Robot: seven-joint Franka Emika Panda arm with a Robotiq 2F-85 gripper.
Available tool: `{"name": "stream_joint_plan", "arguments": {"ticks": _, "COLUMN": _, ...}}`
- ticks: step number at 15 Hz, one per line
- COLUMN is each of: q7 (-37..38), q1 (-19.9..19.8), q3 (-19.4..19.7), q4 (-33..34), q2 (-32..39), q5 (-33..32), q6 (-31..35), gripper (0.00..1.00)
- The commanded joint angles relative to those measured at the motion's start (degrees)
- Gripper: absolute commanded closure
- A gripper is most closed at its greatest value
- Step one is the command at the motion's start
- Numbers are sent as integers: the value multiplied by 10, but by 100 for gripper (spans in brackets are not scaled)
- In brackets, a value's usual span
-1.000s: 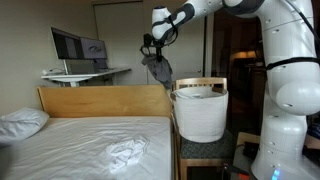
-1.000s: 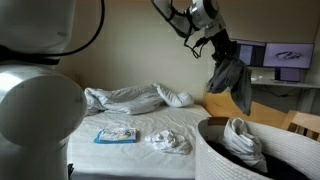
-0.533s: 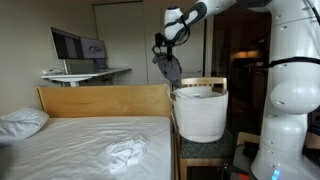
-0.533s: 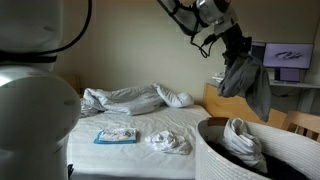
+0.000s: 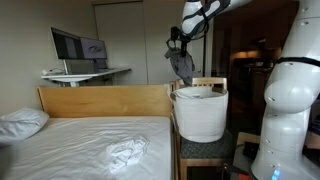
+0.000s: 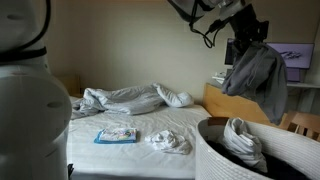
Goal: Put the clothes in the laundry bag
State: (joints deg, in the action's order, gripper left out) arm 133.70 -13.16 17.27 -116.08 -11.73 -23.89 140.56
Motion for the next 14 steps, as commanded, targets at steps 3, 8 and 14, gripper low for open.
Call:
{"name": "stream_joint_plan", "arguments": {"ticks": 3, "q7": 25, "q1": -83, "q3": -33, "q4": -76, "q2": -100, "q5": -6, "q6": 17, "gripper": 91}}
{"name": "stream_joint_plan", "arguments": {"ticks": 8, "q7": -5, "q1": -121, "q3": -38, "q4": -74, "q2": -105, "q5": 14, "q6": 5, "gripper": 92}}
{"name": "stream_joint_plan", "arguments": {"ticks": 14, "q7": -25, "q1": -123, "q3": -36, "q4": -82, "q2": -109, "q5": 16, "q6": 6, "gripper": 91}}
